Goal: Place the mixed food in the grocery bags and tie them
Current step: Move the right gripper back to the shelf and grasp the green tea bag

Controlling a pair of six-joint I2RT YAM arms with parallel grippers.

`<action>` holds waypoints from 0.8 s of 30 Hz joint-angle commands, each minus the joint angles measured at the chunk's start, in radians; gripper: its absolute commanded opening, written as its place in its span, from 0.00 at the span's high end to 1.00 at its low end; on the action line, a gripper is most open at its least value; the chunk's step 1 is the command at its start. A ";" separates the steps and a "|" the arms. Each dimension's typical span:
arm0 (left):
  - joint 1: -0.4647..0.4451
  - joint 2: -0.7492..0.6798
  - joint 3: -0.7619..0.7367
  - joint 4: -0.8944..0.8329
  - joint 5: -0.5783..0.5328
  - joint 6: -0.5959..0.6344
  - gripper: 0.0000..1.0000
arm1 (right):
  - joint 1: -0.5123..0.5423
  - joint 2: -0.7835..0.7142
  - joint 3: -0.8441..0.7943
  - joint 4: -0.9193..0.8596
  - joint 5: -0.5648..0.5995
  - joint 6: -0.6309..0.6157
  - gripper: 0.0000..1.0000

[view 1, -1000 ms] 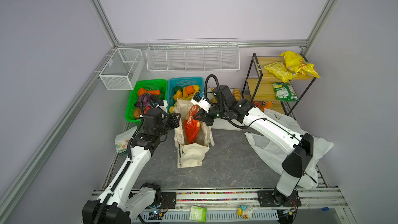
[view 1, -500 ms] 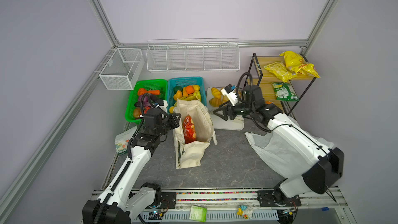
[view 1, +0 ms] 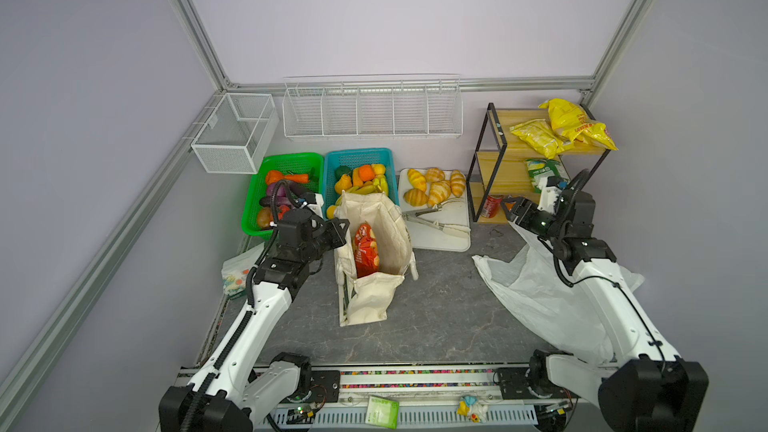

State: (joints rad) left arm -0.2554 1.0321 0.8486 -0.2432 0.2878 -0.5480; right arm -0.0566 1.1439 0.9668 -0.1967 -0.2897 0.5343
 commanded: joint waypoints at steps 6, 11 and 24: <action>0.007 -0.017 -0.002 0.082 0.013 -0.009 1.00 | -0.142 0.044 -0.002 0.132 0.211 0.205 0.17; 0.006 -0.025 -0.006 0.085 0.012 -0.010 1.00 | -0.159 0.194 0.104 0.129 0.256 0.241 0.17; 0.007 -0.020 -0.010 0.104 0.023 -0.018 1.00 | -0.154 0.482 0.290 0.107 0.286 0.286 0.19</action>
State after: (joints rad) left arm -0.2554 1.0321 0.8429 -0.2256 0.3008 -0.5613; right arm -0.2180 1.5970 1.2205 -0.0887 -0.0223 0.7971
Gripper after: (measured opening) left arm 0.047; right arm 0.815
